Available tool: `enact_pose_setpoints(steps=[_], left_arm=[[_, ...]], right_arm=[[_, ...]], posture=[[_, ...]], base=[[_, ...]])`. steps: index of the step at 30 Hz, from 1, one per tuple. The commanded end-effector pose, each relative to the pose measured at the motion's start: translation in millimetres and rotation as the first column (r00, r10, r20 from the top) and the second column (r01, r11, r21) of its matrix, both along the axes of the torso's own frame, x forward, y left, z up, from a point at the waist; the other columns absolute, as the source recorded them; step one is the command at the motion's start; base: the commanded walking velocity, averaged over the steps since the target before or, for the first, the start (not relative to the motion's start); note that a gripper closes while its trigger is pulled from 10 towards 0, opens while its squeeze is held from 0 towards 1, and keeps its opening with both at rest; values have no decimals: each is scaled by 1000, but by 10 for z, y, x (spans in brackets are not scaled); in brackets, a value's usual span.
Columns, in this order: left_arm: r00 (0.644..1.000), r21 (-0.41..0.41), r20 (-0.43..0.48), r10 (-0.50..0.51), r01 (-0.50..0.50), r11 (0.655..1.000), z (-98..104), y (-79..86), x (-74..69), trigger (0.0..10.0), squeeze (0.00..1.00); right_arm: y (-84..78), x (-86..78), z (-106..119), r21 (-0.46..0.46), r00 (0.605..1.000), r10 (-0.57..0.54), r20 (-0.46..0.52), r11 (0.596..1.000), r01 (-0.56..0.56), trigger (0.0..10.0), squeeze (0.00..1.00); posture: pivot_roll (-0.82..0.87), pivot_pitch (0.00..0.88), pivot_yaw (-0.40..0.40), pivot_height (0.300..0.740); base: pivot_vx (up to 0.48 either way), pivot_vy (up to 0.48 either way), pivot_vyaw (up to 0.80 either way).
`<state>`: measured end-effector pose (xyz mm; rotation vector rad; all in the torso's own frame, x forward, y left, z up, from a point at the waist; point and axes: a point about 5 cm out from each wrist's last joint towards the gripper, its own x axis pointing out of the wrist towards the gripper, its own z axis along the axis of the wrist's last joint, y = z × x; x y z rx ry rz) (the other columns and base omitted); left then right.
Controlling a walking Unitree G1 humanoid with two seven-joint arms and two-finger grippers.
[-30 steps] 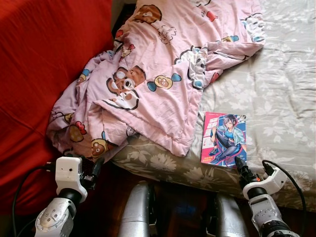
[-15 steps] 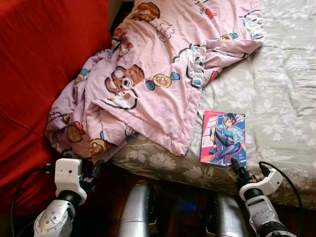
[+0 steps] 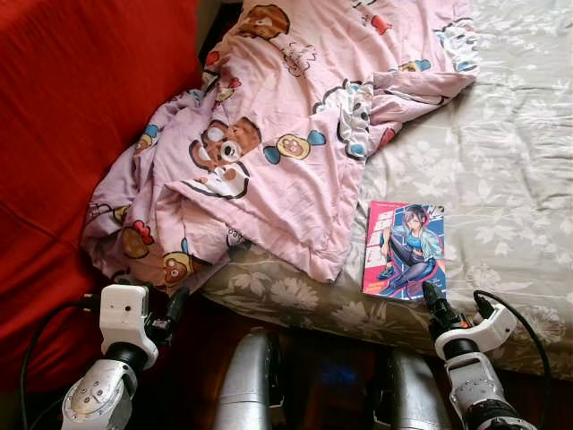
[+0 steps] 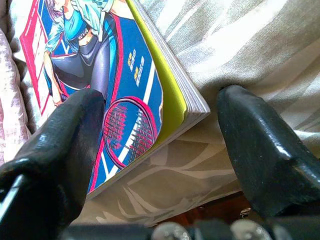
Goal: Clean up the room
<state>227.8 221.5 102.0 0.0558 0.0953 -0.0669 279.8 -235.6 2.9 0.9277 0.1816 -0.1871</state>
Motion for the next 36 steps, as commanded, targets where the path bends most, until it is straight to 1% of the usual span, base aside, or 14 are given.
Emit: enact_pose_setpoints(steps=[1, 18, 19, 20, 21, 22, 28, 30, 33, 34, 36], left_arm=[[999, 2, -38, 23, -23, 1000, -59, 75, -59, 10000, 0], [999, 2, -37, 24, -24, 1000, -62, 73, -52, 10000, 0], [999, -9, -25, 24, -24, 1000, -82, 47, 25, 10000, 0], [1000, -23, -9, 23, -23, 999, -102, 6, 124, 10000, 0], [1000, -23, -9, 23, -23, 999, -102, 6, 124, 10000, 0], [1000, -27, -4, 22, -22, 999, -102, -4, 148, 10000, 0], [1000, -33, 5, 21, -21, 999, -99, -16, 177, 10000, 0], [1000, -34, 8, 22, -22, 999, -100, -16, 179, 10000, 0], [1000, -34, 14, 25, -24, 999, -112, -14, 195, 10000, 0], [1000, -34, 16, 25, -25, 999, -114, -14, 197, 10000, 0], [1000, -33, 16, 24, -23, 999, -115, -17, 199, 10000, 0]], right_arm=[[25, -72, -70, 18, 1000, -11, -13, 1000, 11, 10000, 0], [18, -84, -72, 20, 1000, -18, -3, 1000, 18, 10000, 0], [48, -288, -150, 6, 998, -34, 44, 999, 34, 10000, 0], [97, -558, -191, -11, 994, -54, 98, 998, 55, 10000, 0], [97, -558, -191, -11, 994, -54, 98, 998, 55, 10000, 0], [104, -607, -189, -18, 992, -58, 108, 998, 60, 10000, 0], [87, -553, -142, -25, 991, -60, 121, 998, 63, 10000, 0], [94, -573, -110, -31, 991, -57, 124, 998, 61, 10000, 0], [81, -591, -3, -45, 987, -58, 152, 997, 65, 10000, 0], [71, -580, 23, -49, 985, -59, 162, 997, 68, 10000, 0], [11, -473, 113, -67, 980, -65, 191, 995, 79, 10000, 0]], posture=[[191, 329, 152, 621], [190, 325, 151, 621], [123, 257, 120, 621], [121, 253, 118, 621], [121, 253, 118, 621], [121, 253, 118, 621], [115, 240, 111, 621], [115, 240, 111, 621], [114, 235, 109, 621], [114, 235, 109, 621], [111, 241, 113, 621]], base=[[0, 0, 0], [0, 0, 0], [0, 0, 0], [0, 0, 0], [0, 0, 0], [0, 0, 0], [0, 0, 0], [0, 0, 0], [0, 0, 0], [0, 0, 0], [0, 0, 0]])
